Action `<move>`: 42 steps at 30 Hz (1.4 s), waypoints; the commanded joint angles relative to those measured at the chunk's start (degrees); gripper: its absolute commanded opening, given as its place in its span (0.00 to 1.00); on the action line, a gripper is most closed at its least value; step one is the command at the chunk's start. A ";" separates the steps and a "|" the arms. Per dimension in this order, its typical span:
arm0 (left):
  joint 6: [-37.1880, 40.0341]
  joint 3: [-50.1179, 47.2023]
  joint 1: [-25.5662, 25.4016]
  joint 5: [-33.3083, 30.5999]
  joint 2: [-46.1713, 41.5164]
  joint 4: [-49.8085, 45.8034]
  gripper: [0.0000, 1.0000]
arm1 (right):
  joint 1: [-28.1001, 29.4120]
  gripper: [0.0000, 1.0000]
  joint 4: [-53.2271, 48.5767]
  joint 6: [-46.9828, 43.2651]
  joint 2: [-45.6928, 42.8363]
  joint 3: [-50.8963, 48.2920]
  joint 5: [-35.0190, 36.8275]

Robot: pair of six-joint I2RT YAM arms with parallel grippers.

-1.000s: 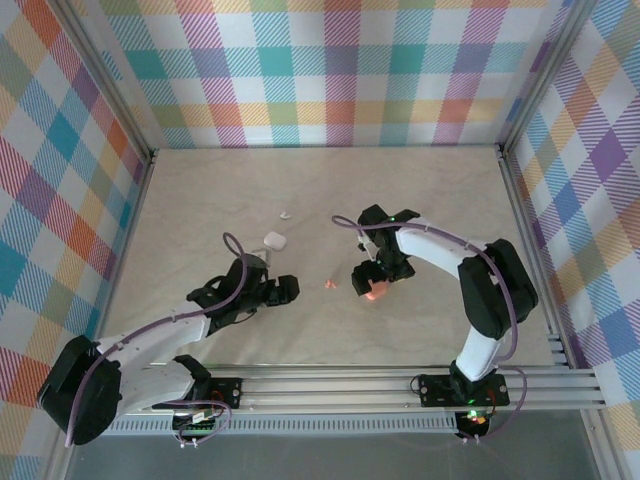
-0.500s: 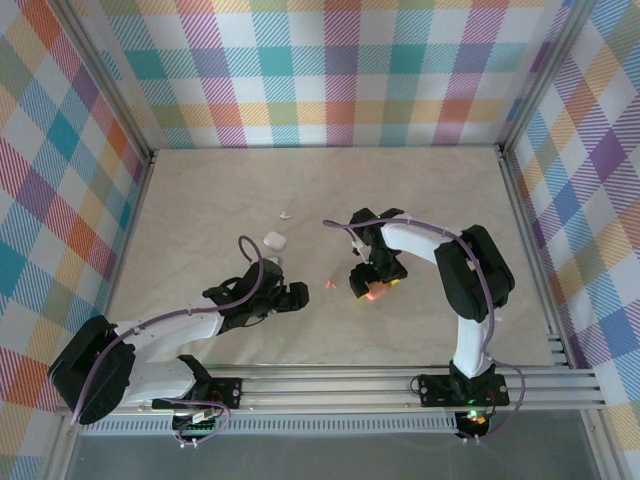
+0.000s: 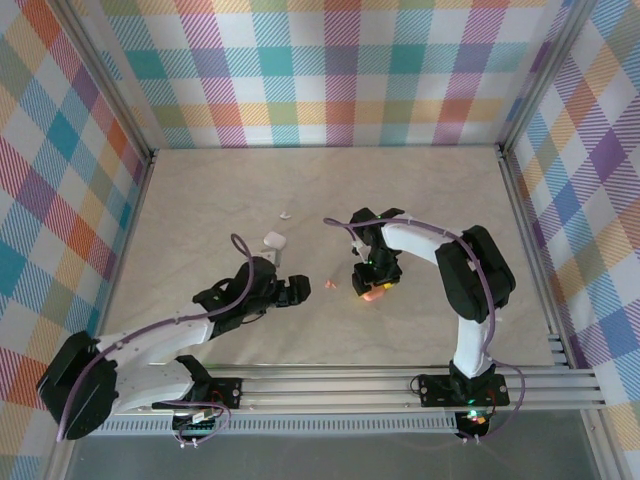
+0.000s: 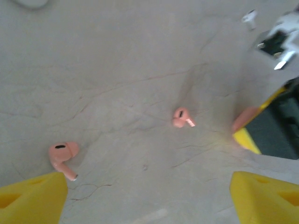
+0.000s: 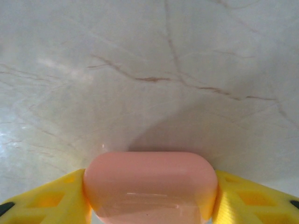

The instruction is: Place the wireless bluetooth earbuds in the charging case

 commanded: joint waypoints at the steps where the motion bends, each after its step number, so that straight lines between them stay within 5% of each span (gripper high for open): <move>1: 5.34 -0.77 -0.86 3.52 -4.86 4.57 0.86 | 0.28 0.52 -2.09 4.76 -4.19 2.99 -5.32; 12: 16.63 7.88 -0.90 10.51 -5.37 13.82 0.86 | 0.19 0.51 3.41 18.06 -17.24 11.62 -17.91; 20: 13.03 6.73 -0.90 14.80 2.19 39.31 0.84 | 0.19 0.49 10.66 29.34 -22.62 13.40 -26.45; 29: 16.66 11.39 -0.88 17.89 6.08 39.12 0.70 | 0.19 0.49 12.64 33.63 -26.79 12.99 -26.48; 42: 15.41 12.21 -0.89 13.78 9.04 42.39 0.30 | 0.19 0.50 18.16 39.29 -29.02 9.07 -27.78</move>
